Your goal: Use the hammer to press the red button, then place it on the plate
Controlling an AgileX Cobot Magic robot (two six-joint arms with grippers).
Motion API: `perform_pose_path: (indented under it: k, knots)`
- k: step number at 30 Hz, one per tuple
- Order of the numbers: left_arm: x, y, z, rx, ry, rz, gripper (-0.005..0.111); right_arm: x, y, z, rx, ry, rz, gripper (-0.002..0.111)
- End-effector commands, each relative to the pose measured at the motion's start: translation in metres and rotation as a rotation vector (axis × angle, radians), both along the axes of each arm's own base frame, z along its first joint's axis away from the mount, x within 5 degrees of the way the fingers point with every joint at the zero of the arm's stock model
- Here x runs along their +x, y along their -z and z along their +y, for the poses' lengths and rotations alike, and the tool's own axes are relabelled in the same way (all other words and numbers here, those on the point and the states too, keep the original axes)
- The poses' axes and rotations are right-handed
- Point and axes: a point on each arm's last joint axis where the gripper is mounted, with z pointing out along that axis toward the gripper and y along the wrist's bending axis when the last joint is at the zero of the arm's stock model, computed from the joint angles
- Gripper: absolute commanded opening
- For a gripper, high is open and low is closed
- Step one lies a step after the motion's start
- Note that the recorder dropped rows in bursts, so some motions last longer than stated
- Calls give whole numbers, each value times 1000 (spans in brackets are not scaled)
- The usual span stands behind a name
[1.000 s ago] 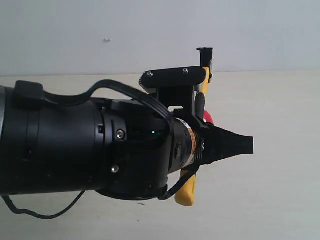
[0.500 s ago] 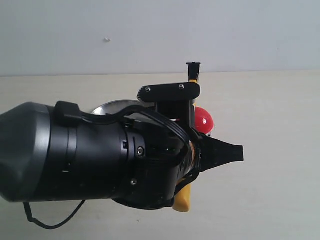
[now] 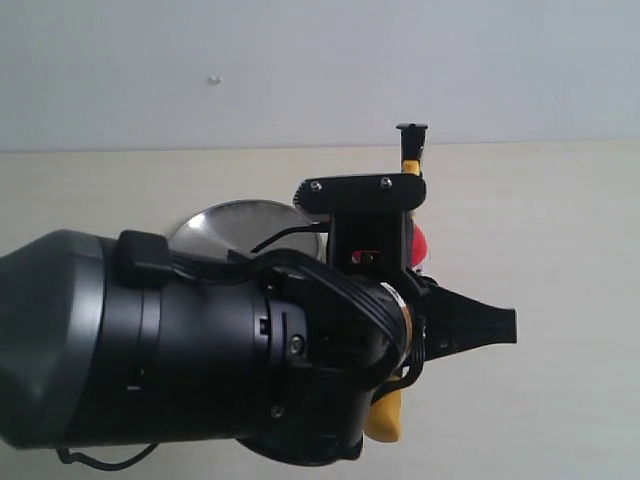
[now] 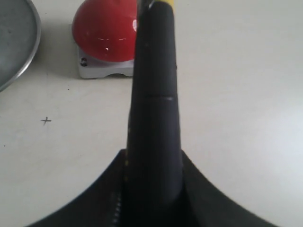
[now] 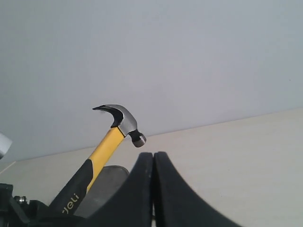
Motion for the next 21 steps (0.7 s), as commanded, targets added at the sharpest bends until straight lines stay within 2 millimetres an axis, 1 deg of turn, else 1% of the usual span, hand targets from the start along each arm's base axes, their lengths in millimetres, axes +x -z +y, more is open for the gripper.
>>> perform_pose_path:
  k: [1,7,10,16,19,21]
  knots:
    - [-1,-6,-1,-1,11,-48,0,0,1,0,-6,-3,0,0]
    - [-1,15,4,13,-20,-40,0,0,1,0,-4,-3,0,0]
    - [-1,17,5,20,-15,-46,0,0,1,0,-4,-3,0,0]
    - [-1,14,4,24,6,-73,0,0,1,0,-4,-3,0,0]
    - [2,6,7,10,7,-94,0,0,1,0,-4,-3,0,0]
    - [2,-7,9,-14,14,-118,0,0,1,0,-4,-3,0,0]
